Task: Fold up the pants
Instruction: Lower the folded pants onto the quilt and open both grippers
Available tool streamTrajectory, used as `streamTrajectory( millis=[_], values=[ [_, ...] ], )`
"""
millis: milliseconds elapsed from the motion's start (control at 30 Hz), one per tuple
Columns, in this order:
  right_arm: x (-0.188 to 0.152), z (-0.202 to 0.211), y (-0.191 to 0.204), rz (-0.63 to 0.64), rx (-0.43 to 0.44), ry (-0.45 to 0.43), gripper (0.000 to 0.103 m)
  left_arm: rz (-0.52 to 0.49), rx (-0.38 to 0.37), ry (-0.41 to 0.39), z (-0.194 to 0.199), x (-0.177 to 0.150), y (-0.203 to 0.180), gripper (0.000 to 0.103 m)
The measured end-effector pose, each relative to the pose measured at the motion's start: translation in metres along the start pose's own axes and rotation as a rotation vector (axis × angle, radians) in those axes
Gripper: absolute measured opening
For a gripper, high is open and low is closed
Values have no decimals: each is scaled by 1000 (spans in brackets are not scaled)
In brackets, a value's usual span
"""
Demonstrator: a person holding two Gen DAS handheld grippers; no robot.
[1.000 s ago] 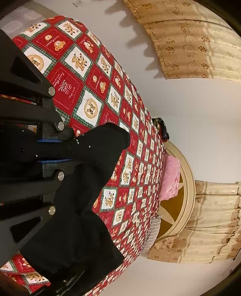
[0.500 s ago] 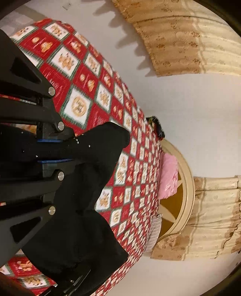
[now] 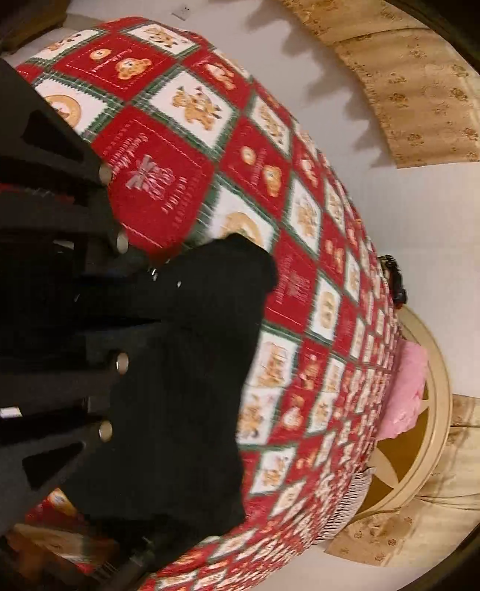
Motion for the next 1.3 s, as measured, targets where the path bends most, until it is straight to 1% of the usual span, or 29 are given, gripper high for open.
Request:
streamTrajectory(
  millis=[33, 67, 100, 133, 200, 233, 267, 300, 367, 400, 433, 467, 500, 567, 600, 633, 667, 733, 800, 833, 900, 967, 1000, 1067, 1100, 1167, 1200, 1233, 1300],
  values=[
    [1, 2, -5, -28, 15, 1, 57, -6, 17, -5, 3, -1, 3, 56],
    [3, 6, -11, -57, 32, -1, 60, -11, 42, -9, 8, -2, 8, 70],
    [4, 8, -16, -64, 33, -3, 66, -12, 65, -3, 12, -3, 15, 73],
    [3, 8, -19, -68, 38, 2, 70, -8, 64, 6, 15, -4, 21, 73],
    [1, 14, -32, -108, 61, 19, 70, 23, 36, 8, 29, -7, 38, 73],
    [1, 21, -36, -137, 64, 6, 70, 42, 39, -4, 35, -8, 47, 73],
    [3, 32, -43, -174, 55, -25, 70, 54, 55, -12, 37, -6, 55, 73],
    [4, 43, -47, -194, 34, -67, 69, 65, 116, -24, 45, -5, 65, 73],
    [14, 65, -44, -175, -5, -148, 41, 64, 180, -56, 52, 3, 70, 73],
    [20, 75, -39, -130, -14, -178, 19, 61, 183, -87, 58, 9, 69, 73],
    [27, 80, -31, -86, -9, -190, 17, 59, 165, -116, 63, 16, 63, 73],
    [32, 83, -21, -42, 9, -197, 17, 57, 145, -129, 65, 21, 57, 73],
    [37, 84, -10, -3, 34, -197, 17, 49, 104, -142, 66, 28, 43, 73],
    [43, 73, 10, 68, 39, -177, 17, 39, 44, -157, 62, 38, 22, 73],
    [46, 66, 15, 88, 36, -170, 17, 32, 28, -163, 55, 42, 10, 73],
    [47, 53, 23, 111, 42, -148, 17, 26, 35, -158, 46, 45, 1, 73],
    [46, 44, 26, 121, 42, -127, 17, 21, 60, -137, 34, 47, -6, 73],
    [39, 14, 25, 134, -20, -60, 17, 16, 101, -58, 3, 43, -14, 73],
    [24, -14, 20, 147, -62, 12, 18, 47, 89, 19, -23, 35, -12, 73],
    [22, -15, 20, 156, -60, -18, 18, 71, 79, 29, -31, 31, -8, 74],
    [21, -12, 19, 155, -54, -33, 18, 117, 35, -9, -33, 28, -2, 80],
    [21, -12, 17, 156, -54, -34, 18, 150, 17, -20, -37, 25, 6, 96],
    [21, -12, 18, 155, -55, -34, 18, 175, 8, -24, -41, 23, 12, 99],
    [22, -13, 17, 156, -53, -33, 18, 211, -34, -18, -42, 22, 15, 100],
    [24, -11, 17, 154, -47, -38, 21, 199, -32, -17, -41, 22, 13, 100],
    [25, 5, 19, 141, -38, -68, 32, 168, -16, -18, -39, 22, 10, 100],
    [23, 17, 22, 134, -36, -87, 48, 159, -14, -19, -36, 21, 10, 100],
    [20, 25, 25, 132, -32, -100, 60, 155, -14, -18, -34, 21, 10, 100],
    [9, 46, 31, 147, -11, -137, 63, 156, -9, -20, -27, 18, 13, 100]
  ],
)
Point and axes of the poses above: each gripper's, at about its wrist camera, not at the fingertips, and z roughly against the way its jaws point, y to its left, x to its top, the point moved 7 cm from there along -z, roughly the way its jaws point, and after that the axes turned 3 degrees about -x, right-handed, at the moved point
